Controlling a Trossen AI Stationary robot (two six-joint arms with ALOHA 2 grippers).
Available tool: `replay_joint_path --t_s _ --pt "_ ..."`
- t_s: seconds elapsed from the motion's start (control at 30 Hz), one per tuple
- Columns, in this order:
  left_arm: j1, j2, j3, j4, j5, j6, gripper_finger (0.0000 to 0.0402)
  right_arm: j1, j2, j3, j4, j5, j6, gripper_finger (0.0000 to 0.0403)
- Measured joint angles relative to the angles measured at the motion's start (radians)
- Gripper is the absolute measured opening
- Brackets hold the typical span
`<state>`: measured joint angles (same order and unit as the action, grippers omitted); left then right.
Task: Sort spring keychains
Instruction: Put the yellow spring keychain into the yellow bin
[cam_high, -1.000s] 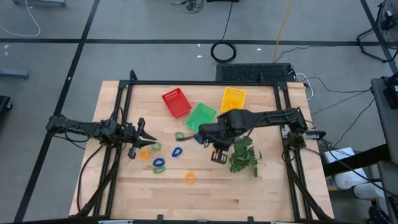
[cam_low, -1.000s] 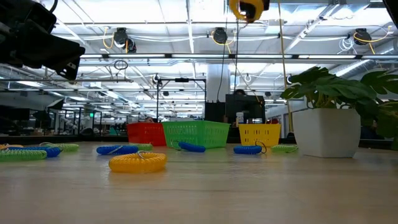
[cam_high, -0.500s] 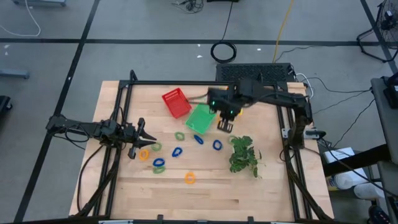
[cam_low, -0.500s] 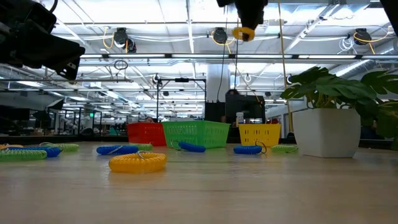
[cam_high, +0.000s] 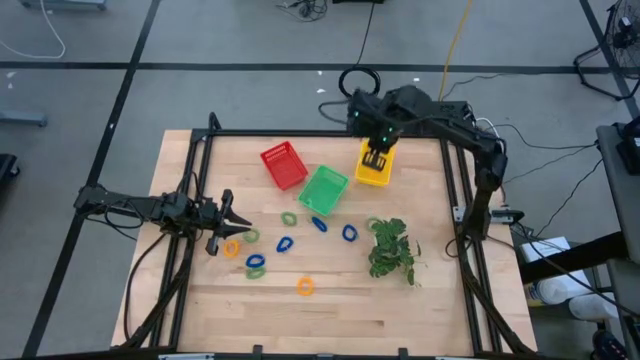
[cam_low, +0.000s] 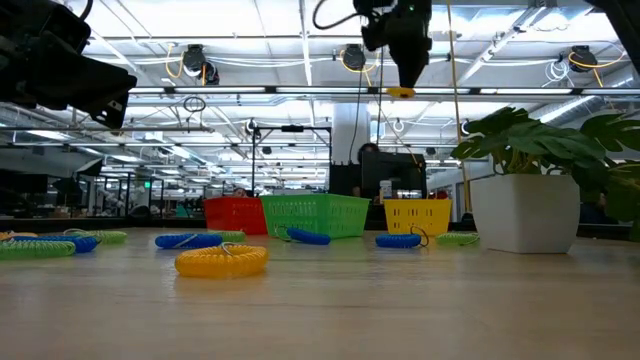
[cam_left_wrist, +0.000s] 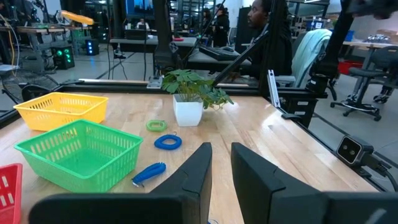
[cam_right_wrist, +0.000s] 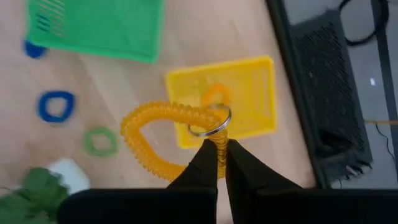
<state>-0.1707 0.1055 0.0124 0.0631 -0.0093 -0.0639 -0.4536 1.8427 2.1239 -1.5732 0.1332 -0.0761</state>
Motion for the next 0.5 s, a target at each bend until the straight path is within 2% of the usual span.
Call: replay_joint_path --t_s 0.3,0.5 --pt "0.000 0.000 0.000 0.000 0.000 0.000 0.0067 -0.178 0.000 0.000 0.002 0.001 -0.103 0.0000" --pt "0.000 0.000 0.000 0.000 0.000 0.000 0.0067 -0.235 0.019 0.000 0.017 0.001 -0.148 0.0000"
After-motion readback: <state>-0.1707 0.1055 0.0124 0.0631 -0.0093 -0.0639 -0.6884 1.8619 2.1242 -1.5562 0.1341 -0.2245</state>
